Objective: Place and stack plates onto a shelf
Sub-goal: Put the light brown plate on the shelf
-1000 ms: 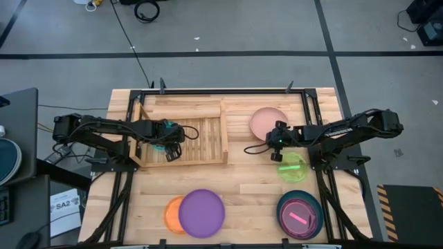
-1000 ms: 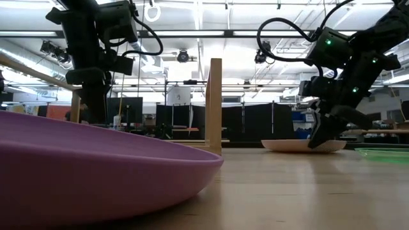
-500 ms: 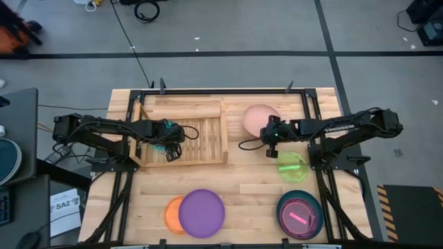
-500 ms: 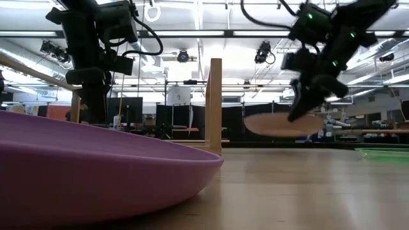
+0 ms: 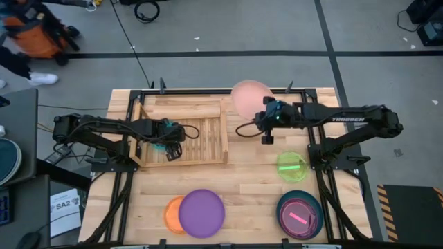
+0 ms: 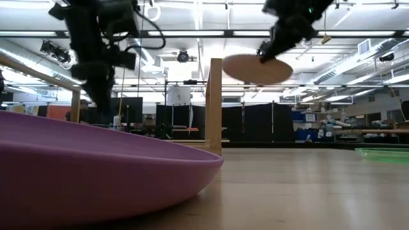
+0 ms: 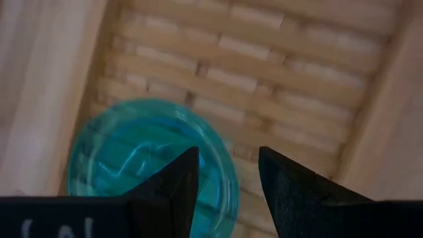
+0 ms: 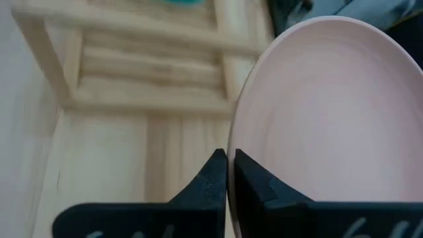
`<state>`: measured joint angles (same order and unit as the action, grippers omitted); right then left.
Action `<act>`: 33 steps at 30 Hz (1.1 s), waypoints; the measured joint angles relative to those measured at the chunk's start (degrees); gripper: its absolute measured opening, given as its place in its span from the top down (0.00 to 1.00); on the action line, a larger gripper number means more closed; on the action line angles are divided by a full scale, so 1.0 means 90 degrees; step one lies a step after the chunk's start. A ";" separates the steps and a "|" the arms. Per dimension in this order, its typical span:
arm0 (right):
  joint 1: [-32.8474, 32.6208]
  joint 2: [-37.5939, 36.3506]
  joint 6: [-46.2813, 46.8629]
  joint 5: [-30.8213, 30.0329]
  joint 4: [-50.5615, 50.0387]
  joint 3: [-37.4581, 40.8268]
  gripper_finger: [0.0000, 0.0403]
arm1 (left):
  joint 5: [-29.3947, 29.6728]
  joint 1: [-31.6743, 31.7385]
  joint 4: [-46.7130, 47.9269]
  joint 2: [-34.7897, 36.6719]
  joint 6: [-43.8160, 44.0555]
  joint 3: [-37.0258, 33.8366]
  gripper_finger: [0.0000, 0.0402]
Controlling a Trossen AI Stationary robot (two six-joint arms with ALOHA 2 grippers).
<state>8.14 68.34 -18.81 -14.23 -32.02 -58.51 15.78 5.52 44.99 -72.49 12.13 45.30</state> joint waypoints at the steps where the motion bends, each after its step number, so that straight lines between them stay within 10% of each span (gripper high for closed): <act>1: 0.0000 0.0000 -0.0078 0.0029 -0.0021 -0.0140 0.96 | 0.0002 0.0000 0.0051 0.0000 -0.0067 0.0126 0.59; 19: -0.0061 -0.0005 -0.0264 0.1675 -0.0621 -0.0922 0.96 | -0.0827 -0.0002 0.0149 0.0007 -0.1960 0.3811 0.59; 33: -0.0457 0.0035 -0.0264 0.2664 0.0091 -0.0922 0.96 | -0.1402 -0.0094 -0.0934 -0.0110 -0.2385 0.4089 0.59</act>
<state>4.02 68.65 -21.19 9.74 -31.20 -66.81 3.16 4.67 36.58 -73.48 -9.34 82.11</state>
